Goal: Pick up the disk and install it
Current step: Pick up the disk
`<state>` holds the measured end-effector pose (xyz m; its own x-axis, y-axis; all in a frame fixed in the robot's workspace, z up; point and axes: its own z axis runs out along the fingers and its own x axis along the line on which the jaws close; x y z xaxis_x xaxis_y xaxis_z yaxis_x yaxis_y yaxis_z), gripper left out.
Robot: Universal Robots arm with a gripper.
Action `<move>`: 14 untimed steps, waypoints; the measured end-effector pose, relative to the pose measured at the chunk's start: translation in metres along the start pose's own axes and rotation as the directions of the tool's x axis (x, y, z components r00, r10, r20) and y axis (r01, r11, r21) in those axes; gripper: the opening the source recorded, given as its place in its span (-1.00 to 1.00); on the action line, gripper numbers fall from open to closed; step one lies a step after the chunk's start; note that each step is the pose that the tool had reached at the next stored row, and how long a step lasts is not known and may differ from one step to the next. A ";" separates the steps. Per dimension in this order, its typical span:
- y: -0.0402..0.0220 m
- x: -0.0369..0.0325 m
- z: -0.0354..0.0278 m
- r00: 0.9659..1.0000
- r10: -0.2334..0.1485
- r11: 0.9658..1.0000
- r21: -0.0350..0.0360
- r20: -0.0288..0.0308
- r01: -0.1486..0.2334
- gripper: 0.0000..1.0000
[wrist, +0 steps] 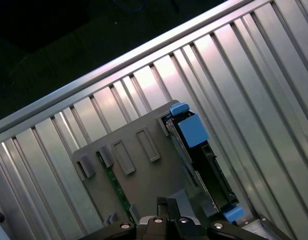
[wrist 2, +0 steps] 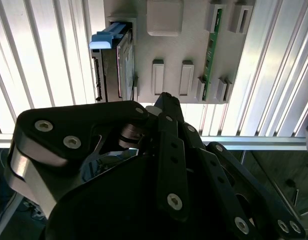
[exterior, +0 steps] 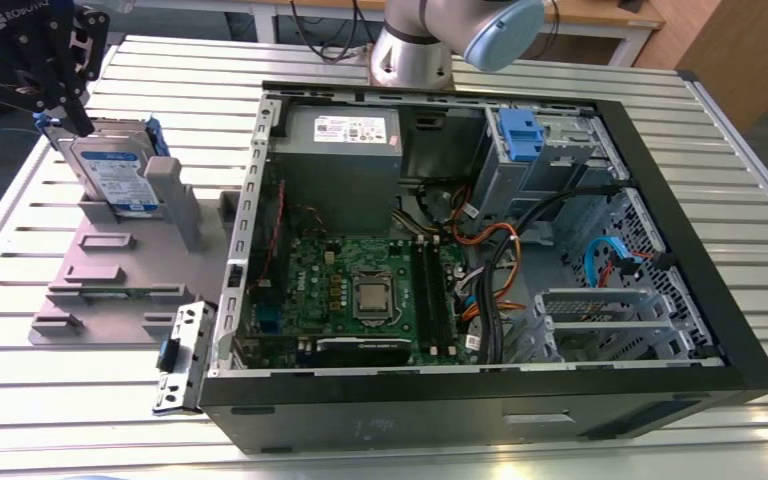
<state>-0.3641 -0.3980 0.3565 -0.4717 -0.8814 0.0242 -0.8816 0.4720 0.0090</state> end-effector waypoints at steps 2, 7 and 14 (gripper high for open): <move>0.0000 0.0000 0.0000 1.000 -0.001 1.000 0.000 0.000 0.001 -0.79; 0.0000 0.0000 0.0000 1.000 -0.003 1.000 0.000 0.000 0.003 -0.79; 0.0000 0.0000 0.0000 1.000 -0.007 1.000 0.000 0.000 0.007 -0.79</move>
<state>-0.3641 -0.3979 0.3565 -0.4657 -0.8846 0.0245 -0.8847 0.4660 0.0088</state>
